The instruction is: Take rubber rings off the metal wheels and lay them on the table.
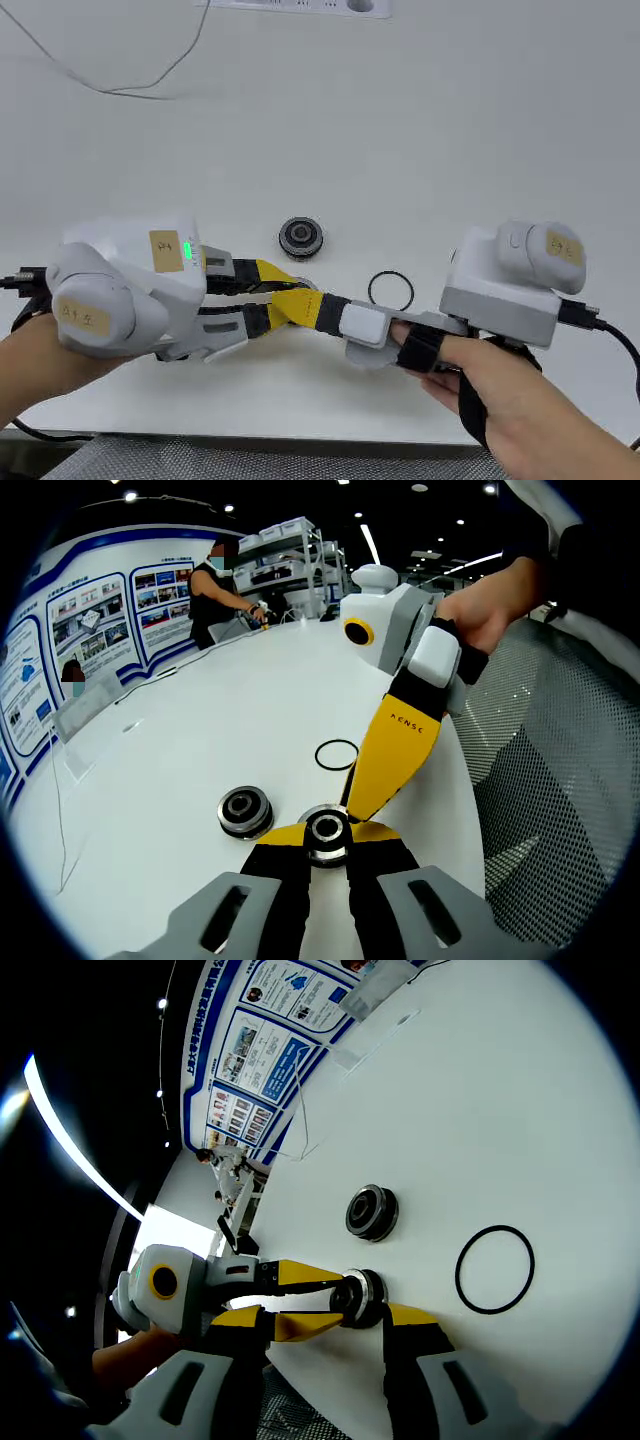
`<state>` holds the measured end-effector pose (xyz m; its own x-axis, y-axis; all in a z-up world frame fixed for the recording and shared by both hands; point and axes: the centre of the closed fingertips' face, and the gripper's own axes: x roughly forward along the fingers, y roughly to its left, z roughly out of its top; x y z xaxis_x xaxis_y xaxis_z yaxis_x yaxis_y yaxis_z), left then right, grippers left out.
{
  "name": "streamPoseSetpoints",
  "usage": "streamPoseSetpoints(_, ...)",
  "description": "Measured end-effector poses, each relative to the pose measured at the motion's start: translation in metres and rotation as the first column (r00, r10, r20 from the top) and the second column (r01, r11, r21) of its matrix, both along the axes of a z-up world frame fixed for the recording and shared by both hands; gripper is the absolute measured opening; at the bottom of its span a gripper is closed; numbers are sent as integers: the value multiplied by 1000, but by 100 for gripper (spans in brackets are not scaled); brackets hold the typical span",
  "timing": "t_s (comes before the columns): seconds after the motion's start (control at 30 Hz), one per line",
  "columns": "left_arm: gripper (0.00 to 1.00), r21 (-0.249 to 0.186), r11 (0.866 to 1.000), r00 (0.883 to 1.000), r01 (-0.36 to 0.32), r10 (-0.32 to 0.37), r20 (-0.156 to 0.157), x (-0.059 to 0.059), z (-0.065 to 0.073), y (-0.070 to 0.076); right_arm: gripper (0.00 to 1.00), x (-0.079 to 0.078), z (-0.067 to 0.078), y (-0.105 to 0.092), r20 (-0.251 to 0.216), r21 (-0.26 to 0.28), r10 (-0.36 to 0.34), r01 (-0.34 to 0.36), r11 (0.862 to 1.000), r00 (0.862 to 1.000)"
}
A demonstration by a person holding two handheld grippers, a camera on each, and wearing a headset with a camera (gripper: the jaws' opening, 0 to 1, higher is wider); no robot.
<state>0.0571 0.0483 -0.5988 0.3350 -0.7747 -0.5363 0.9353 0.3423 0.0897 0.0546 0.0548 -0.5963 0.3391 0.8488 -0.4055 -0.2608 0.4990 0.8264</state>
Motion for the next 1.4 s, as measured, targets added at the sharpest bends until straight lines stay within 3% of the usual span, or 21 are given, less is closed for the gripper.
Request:
streamPoseSetpoints(0.57,13,2,1000,1000,-2,2,1,0,0,1,46,9,5,1,6,38,-34,34,999,999)
streamPoseSetpoints(0.97,13,1,1000,1000,-1,1,0,1,0,1,43,8,6,-5,9,30,-35,35,999,999)
streamPoseSetpoints(1.17,13,0,1000,1000,-1,1,0,0,0,1,35,9,6,-7,10,27,-46,45,999,999)
streamPoseSetpoints(1.4,13,-1,1000,1000,-2,2,0,0,0,1,23,15,-5,-11,12,-17,-75,76,997,997)
